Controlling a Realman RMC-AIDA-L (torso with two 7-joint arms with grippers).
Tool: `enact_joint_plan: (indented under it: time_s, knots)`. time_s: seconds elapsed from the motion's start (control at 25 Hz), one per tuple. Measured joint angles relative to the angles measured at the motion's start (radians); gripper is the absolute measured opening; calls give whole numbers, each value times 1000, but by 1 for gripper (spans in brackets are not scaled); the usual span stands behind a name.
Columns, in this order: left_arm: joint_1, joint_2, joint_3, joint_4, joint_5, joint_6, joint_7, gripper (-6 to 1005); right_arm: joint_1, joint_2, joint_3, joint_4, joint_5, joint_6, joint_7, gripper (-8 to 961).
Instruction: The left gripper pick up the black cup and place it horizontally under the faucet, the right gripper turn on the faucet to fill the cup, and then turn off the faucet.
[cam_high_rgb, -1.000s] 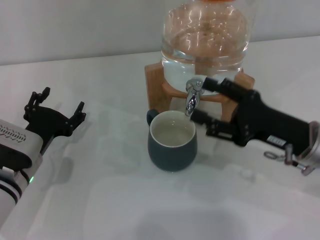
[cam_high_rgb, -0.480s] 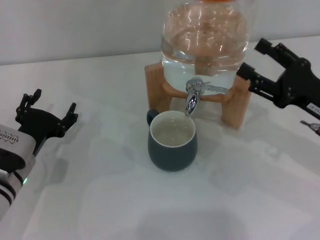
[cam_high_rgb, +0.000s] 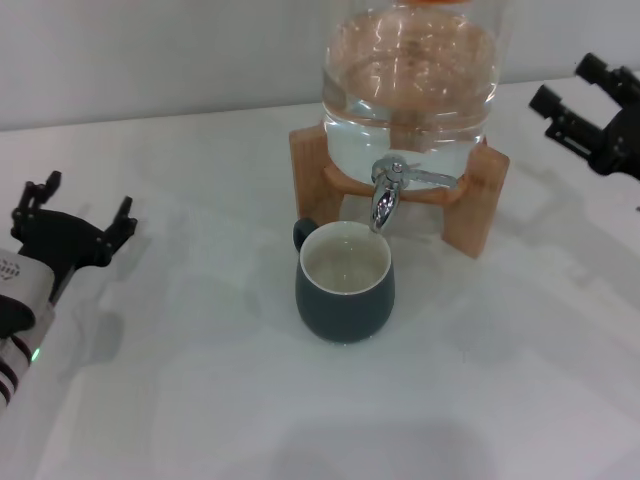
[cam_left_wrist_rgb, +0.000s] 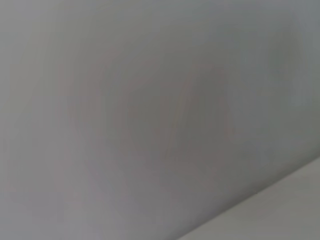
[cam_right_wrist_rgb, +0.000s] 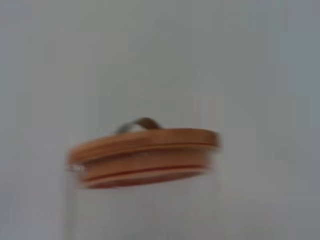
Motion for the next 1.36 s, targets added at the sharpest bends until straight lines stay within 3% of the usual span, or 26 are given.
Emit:
enact_joint_plan:
  time_s: [0.28, 0.48, 0.8, 1.2, 1.36]
  knots:
    - [6, 1, -86, -27, -5, 45, 2, 881, 6, 33, 187, 2, 2, 112, -36, 868]
    - [7, 4, -156, -41, -6, 51, 2, 881, 18, 42, 303, 4, 11, 168, -60, 868]
    - [10, 8, -234, -66, -8, 126, 1, 881, 35, 43, 324, 32, 99, 178, -154, 868]
    - [66, 8, -268, -67, -10, 446, -1, 881, 34, 43, 320, 57, 105, 52, -203, 868]
    - [93, 8, -269, -67, -17, 515, -3, 881, 34, 43, 322, 84, 105, 13, -206, 868]
